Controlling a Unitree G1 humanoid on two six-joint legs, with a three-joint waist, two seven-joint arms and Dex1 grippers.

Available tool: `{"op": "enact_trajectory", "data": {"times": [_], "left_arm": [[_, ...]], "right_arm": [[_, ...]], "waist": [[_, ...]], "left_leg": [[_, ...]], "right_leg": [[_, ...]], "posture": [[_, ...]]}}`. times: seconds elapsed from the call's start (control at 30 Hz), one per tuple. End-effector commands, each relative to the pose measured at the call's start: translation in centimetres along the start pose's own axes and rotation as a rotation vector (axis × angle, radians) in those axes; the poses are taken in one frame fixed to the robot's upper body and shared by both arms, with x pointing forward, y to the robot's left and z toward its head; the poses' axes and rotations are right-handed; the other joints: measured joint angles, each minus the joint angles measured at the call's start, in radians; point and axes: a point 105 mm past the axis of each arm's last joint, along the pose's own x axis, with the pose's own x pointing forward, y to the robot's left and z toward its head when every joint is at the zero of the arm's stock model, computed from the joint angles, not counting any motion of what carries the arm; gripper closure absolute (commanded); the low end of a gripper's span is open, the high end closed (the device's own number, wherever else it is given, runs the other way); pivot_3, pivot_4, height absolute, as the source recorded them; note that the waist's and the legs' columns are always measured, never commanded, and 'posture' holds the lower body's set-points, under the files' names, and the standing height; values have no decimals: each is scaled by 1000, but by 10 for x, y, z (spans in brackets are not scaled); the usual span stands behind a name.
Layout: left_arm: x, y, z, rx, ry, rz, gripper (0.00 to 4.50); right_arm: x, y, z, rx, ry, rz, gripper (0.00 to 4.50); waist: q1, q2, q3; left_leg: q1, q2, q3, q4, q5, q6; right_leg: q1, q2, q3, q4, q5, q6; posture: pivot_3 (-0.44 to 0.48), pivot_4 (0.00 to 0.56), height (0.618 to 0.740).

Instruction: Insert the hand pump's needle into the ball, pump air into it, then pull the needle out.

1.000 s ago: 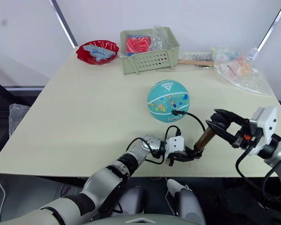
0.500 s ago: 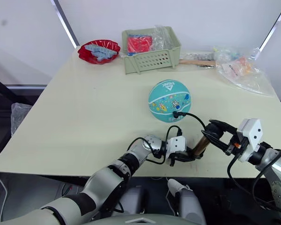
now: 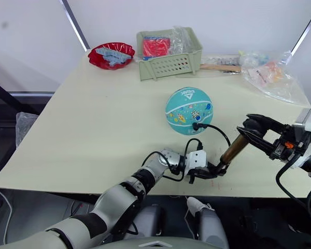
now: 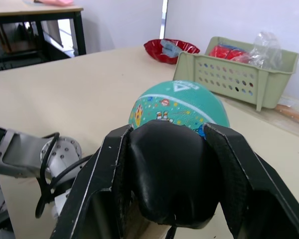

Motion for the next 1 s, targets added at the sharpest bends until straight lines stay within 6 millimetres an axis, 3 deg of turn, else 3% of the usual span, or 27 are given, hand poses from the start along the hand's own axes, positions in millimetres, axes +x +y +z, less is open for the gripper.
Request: {"op": "enact_trajectory", "data": {"times": [0.03,0.17,0.27,0.47,0.6,1.0], "left_arm": [[-2,-27,-38,-102,128,-84,3453],[-1,-27,-37,-102,127,-85,3453],[-1,-26,-37,-103,126,-83,3453],[0,-27,-37,-105,122,-81,3453],[0,-27,-37,-106,121,-81,3453],[0,-27,-38,-109,122,-74,3453]], "right_arm": [[-9,-9,55,-110,-134,-45,2777],[-11,-15,70,-108,-146,-59,2777],[-9,-14,64,-79,-120,-54,2777],[-5,-4,20,-7,36,-19,2777],[-3,1,2,15,80,-8,2777],[0,23,-87,93,182,-23,2777]], "waist": [[1,0,1],[1,0,2],[2,0,2],[2,-1,1],[1,-2,0],[0,-12,-8]], "left_leg": [[0,0,1,0,0,0],[0,0,0,0,0,0],[-1,0,0,0,0,0],[-1,0,-1,0,0,0],[0,0,0,0,0,0],[2,1,-1,0,0,0]], "right_leg": [[0,0,1,0,0,0],[0,1,0,0,0,0],[-1,0,0,0,1,1],[0,1,0,0,2,3],[0,1,0,0,2,3],[1,2,0,0,0,3]], "posture": [[0,150,738],[0,150,738],[0,150,738],[0,150,738],[0,150,738],[0,150,738]]}}
